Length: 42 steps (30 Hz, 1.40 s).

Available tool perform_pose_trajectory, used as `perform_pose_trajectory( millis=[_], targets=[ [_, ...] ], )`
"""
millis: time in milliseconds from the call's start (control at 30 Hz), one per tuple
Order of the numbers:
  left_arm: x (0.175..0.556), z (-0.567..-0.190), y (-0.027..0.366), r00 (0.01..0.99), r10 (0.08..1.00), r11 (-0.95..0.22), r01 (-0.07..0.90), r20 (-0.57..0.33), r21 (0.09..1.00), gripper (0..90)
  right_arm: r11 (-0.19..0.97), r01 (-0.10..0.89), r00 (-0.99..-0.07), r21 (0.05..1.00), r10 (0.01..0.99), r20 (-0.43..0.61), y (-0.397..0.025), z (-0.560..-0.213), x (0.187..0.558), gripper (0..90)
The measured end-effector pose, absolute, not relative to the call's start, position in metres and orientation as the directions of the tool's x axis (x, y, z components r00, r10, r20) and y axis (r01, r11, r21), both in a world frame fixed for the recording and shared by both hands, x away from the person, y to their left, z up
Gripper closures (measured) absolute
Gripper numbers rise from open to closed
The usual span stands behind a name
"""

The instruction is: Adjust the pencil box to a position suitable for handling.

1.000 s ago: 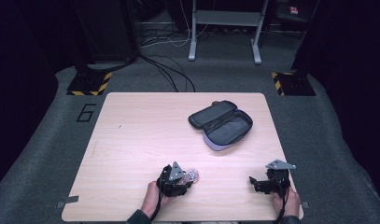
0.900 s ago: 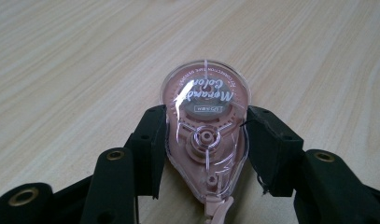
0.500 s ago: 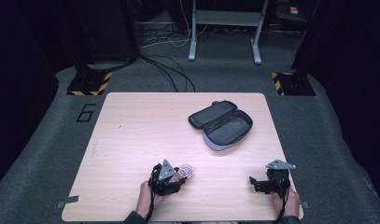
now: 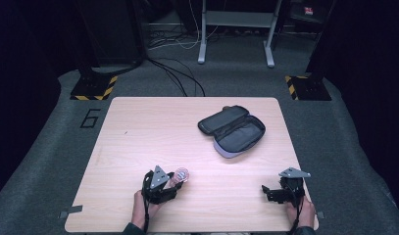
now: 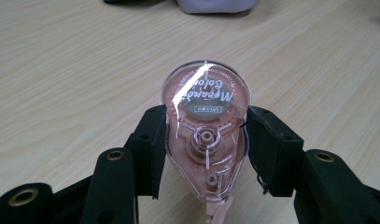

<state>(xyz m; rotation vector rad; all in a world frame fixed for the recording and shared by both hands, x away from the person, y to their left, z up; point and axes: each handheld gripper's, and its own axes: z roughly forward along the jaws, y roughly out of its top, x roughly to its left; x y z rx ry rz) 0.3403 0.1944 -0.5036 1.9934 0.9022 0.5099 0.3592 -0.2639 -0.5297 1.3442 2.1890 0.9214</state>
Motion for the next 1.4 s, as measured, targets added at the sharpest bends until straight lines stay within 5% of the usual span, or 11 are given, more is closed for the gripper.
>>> perform_pose_trajectory(
  millis=[933,1400],
  targets=[
    [0.364,-0.519,0.271,0.464,0.885,-0.237,0.510,-0.032,0.827,50.0,0.315,0.623,-0.451,0.716,0.893,-0.001,-0.264,-0.530,0.359,0.0],
    [0.370,-0.527,0.276,0.437,0.899,-0.257,0.552,-0.013,0.793,49.8,0.315,0.623,-0.451,0.716,0.893,-0.001,-0.264,-0.530,0.359,0.0]
  ],
)
